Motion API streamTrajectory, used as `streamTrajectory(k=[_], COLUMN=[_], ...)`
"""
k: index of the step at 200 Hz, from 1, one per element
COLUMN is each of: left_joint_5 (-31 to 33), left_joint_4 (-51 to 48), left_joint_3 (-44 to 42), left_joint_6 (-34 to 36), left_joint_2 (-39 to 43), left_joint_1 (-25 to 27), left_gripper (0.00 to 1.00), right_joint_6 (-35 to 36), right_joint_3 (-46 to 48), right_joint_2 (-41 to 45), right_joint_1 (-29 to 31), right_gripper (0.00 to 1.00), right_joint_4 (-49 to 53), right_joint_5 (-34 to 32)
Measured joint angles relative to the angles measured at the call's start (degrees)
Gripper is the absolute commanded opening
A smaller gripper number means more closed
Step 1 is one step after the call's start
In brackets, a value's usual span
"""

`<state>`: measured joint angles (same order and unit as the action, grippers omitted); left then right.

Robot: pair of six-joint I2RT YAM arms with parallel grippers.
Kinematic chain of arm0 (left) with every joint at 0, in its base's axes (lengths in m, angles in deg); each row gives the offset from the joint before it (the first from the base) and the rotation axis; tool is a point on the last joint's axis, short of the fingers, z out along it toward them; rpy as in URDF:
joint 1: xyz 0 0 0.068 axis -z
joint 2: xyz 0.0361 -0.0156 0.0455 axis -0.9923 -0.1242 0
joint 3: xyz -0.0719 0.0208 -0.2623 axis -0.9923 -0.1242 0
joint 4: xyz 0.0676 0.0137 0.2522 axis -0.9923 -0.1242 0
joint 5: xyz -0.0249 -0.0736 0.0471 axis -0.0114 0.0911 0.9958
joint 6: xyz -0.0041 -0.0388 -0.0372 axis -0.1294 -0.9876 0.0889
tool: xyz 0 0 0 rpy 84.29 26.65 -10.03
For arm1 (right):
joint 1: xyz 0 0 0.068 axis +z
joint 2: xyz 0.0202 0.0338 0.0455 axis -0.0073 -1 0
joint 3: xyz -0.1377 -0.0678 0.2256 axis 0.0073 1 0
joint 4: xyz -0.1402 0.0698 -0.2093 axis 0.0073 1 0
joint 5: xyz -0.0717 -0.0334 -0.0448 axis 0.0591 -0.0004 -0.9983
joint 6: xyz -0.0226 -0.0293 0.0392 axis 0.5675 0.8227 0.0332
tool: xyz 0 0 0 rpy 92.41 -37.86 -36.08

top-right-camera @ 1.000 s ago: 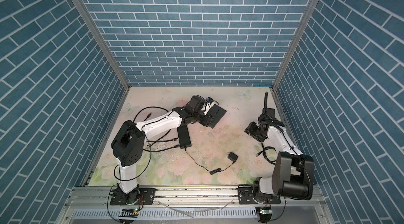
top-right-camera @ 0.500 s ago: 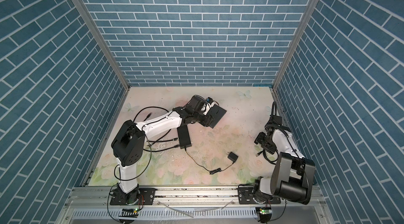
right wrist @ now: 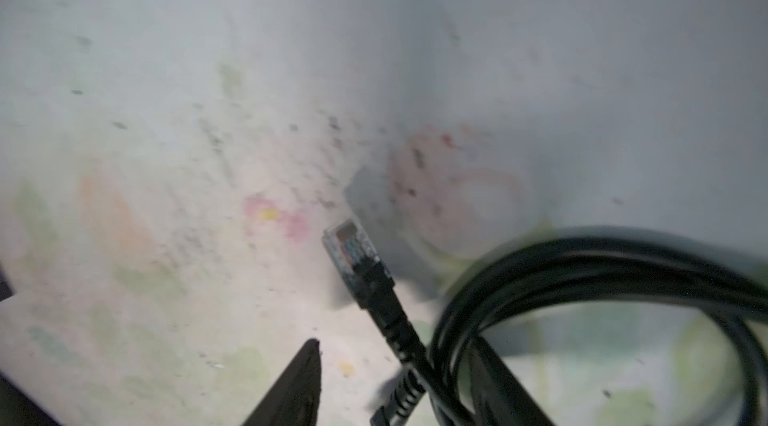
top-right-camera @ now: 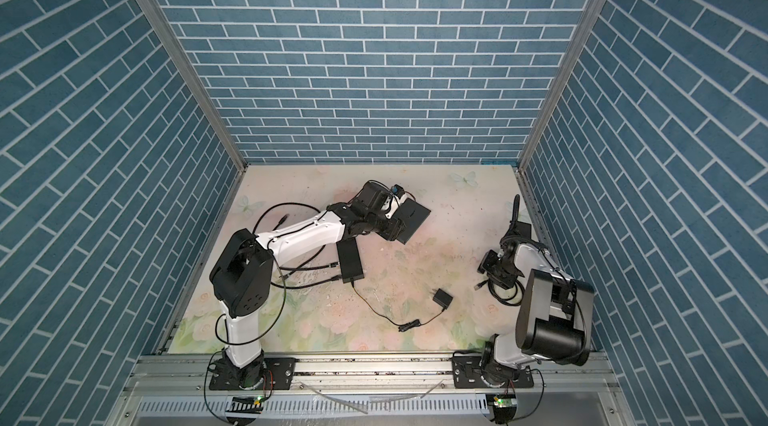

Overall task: Insert the plug into the switch port
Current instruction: 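Close the right gripper on the network cable's clear plug and lift it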

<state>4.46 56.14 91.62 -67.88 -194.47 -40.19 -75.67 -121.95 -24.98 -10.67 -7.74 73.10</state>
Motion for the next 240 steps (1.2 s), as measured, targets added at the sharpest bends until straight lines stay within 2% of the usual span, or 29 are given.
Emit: streamTrajectory(k=[34,89,121,147,184,240], left_joint_5=[-0.22,-0.61,-0.37,-0.35,-0.50,-0.63], left_joint_4=[0.00,-0.28,-0.87,-1.27,-2.71,-4.74], left_joint_3=[0.02,0.46,0.46,0.50,1.40,1.68], left_joint_6=[0.00,0.04,0.28,0.26,0.24,0.26], left_joint_2=[0.00,-0.02,-0.02,-0.13,-0.61,-0.61], left_joint_1=[0.00,0.00,0.00,0.00,0.00,0.00], left_gripper=[0.59,0.58,0.58,0.58,0.58,0.59], right_joint_6=[0.46,4.70,8.68,17.18,28.39,33.18], right_joint_3=[-0.28,-8.61,-12.28,-16.63,-21.49,-21.66], right_joint_2=[0.04,-6.78,-6.47,-6.25,-6.97,-8.48], right_joint_1=[5.70,14.73,14.93,14.97,15.47,17.53], right_gripper=[0.44,0.47,0.47,0.47,0.45,0.37], right_joint_4=[-3.39,-2.03,2.43,7.52,12.41,14.05], right_joint_5=[5.33,6.05,2.21,-1.20,-1.44,-1.64])
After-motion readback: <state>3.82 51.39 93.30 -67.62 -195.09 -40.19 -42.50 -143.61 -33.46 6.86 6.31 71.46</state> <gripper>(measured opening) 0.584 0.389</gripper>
